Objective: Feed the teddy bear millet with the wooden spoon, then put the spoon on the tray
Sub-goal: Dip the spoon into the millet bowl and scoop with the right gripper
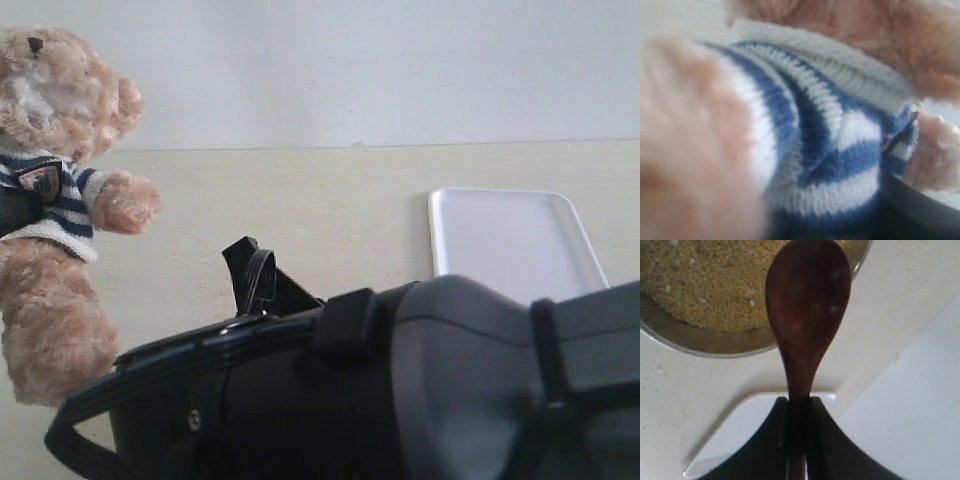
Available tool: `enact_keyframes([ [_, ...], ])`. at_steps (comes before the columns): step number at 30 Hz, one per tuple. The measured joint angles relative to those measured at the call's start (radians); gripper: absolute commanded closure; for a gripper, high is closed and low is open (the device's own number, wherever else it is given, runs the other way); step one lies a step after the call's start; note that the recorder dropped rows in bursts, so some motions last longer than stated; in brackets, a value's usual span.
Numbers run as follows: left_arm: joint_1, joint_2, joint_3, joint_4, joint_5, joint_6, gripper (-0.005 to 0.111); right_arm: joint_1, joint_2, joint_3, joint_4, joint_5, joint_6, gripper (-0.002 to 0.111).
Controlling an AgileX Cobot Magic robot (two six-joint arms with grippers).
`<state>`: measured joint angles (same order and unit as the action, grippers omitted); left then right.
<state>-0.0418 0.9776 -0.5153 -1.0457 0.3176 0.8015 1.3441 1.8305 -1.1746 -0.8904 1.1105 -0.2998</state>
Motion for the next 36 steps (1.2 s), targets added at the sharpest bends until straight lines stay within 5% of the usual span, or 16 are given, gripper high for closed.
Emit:
enact_keyframes([
  [24,0.000,0.000,0.000,-0.002,-0.002,0.000,0.102,0.002,0.054,0.000,0.188,-0.080,-0.016,0.108],
  [36,0.000,0.000,0.000,-0.002,-0.002,0.000,0.102,0.002,0.054,0.000,0.194,-0.093,0.137,0.108],
])
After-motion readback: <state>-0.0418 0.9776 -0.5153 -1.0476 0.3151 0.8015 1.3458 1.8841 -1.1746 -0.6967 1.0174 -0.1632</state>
